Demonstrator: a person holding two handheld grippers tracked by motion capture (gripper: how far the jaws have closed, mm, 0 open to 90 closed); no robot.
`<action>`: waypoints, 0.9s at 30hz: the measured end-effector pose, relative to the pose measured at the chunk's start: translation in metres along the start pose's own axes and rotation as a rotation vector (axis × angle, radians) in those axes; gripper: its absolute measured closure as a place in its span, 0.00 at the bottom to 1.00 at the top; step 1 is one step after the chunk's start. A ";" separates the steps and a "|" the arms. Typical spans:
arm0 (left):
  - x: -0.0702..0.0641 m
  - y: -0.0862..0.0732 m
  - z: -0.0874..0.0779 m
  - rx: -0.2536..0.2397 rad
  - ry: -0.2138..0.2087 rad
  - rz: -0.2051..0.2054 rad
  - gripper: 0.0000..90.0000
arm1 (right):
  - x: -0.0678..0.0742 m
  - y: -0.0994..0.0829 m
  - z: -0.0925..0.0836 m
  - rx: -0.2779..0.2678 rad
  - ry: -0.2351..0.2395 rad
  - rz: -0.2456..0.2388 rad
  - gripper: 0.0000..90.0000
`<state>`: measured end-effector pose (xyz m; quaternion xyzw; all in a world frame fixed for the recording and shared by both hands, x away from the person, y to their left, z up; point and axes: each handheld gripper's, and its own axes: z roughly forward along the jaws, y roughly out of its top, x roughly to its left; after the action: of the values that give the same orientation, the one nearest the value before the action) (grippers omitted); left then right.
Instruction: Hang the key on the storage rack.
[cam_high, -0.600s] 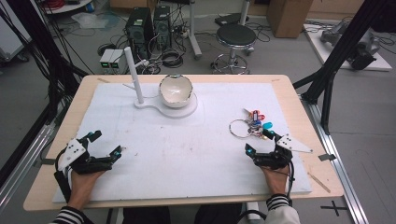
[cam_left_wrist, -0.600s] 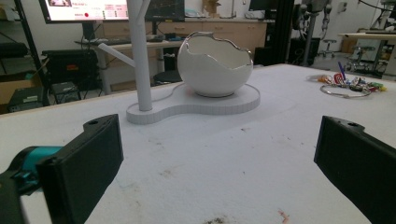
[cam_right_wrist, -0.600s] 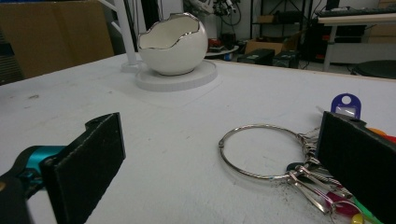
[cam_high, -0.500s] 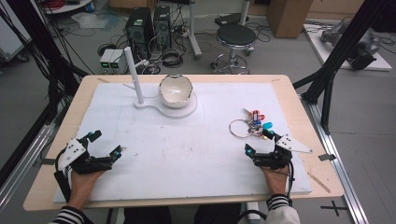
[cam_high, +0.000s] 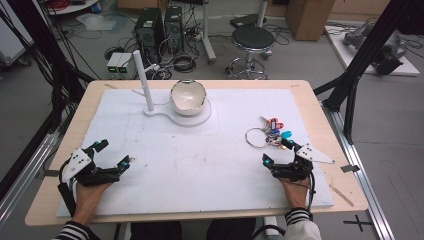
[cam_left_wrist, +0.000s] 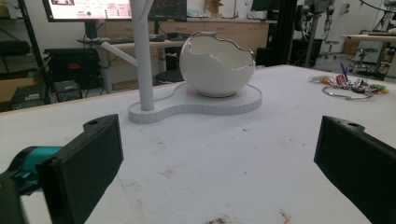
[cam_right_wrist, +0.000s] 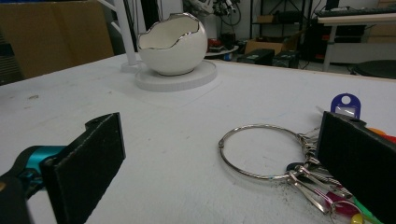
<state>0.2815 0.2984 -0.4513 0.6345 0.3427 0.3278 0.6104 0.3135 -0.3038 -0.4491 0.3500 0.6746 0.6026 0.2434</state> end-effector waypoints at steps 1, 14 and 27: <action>0.000 0.000 0.000 0.000 0.000 0.000 0.02 | 0.000 0.000 0.000 0.000 0.000 0.000 0.01; 0.001 0.000 0.000 0.000 0.003 -0.006 0.02 | -0.004 0.013 0.000 0.030 0.014 0.062 0.01; 0.001 0.000 0.000 0.002 0.010 -0.010 0.02 | -0.015 0.088 0.013 0.195 0.045 -0.046 0.01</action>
<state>0.2823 0.2988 -0.4512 0.6316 0.3493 0.3273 0.6099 0.3485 -0.3037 -0.3660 0.3430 0.7431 0.5362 0.2067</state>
